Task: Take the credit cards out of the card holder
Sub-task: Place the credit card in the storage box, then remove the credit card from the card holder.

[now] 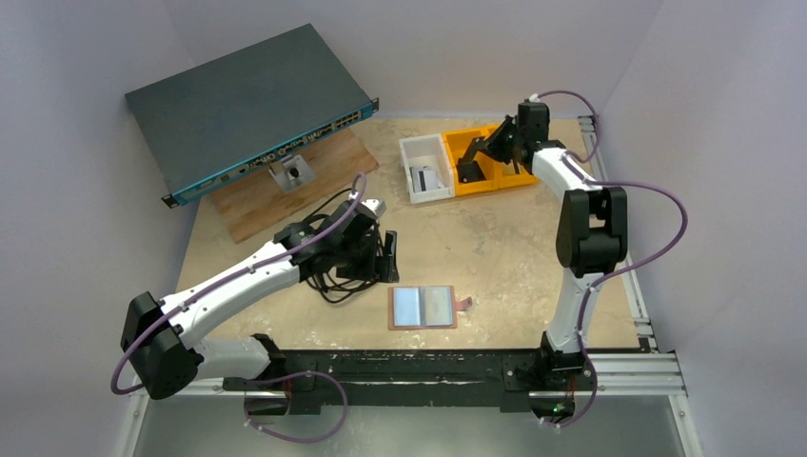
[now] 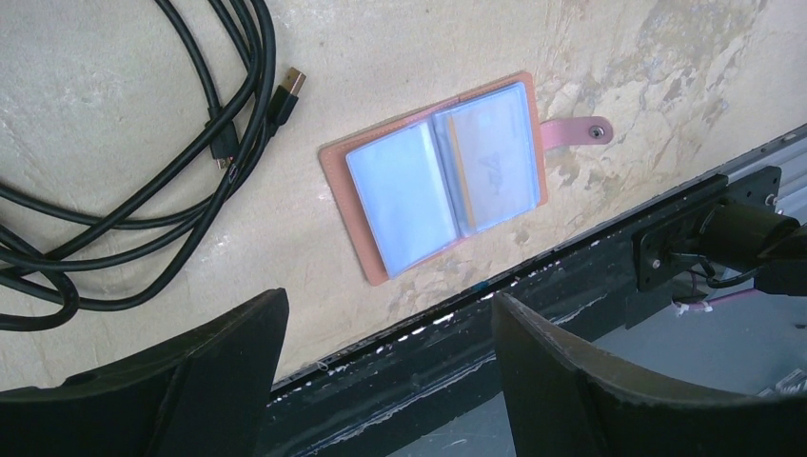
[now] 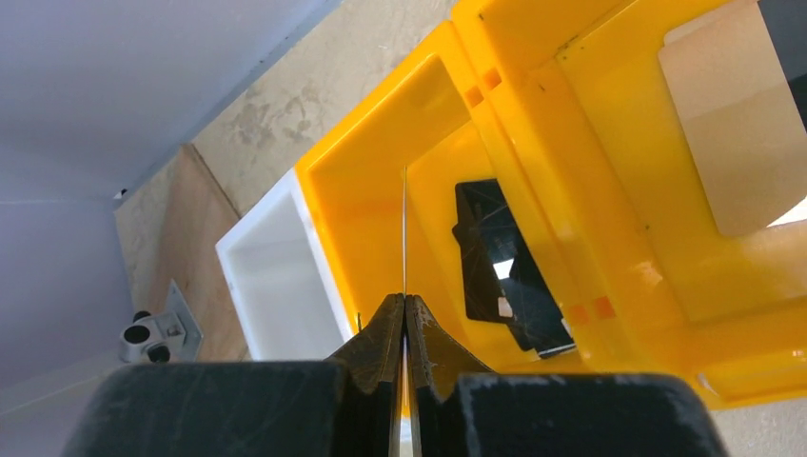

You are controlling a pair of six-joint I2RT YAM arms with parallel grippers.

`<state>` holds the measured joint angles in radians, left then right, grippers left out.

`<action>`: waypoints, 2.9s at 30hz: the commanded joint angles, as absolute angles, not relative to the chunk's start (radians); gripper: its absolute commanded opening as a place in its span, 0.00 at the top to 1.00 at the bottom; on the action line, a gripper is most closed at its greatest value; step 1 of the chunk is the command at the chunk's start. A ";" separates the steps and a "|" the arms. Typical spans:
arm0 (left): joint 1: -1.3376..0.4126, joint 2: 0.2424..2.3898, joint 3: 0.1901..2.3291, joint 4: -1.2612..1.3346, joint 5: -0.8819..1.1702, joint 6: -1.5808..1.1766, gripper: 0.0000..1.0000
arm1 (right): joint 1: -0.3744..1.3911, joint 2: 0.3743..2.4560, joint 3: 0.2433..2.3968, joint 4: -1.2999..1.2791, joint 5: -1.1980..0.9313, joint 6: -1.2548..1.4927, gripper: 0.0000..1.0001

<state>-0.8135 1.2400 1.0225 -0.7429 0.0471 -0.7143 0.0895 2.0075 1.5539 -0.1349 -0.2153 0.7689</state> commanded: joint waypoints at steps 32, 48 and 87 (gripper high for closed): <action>-1.102 1.694 1.290 -0.657 -0.061 -0.711 0.38 | 0.147 1.200 0.857 -0.271 -0.161 0.687 0.70; -1.216 1.934 1.428 -0.701 -0.239 -0.616 0.43 | 0.147 0.915 0.693 -0.369 -0.091 0.702 0.67; -1.108 1.687 1.094 -0.500 -0.132 -0.728 1.00 | 0.451 0.959 0.558 -0.277 -0.161 0.777 0.69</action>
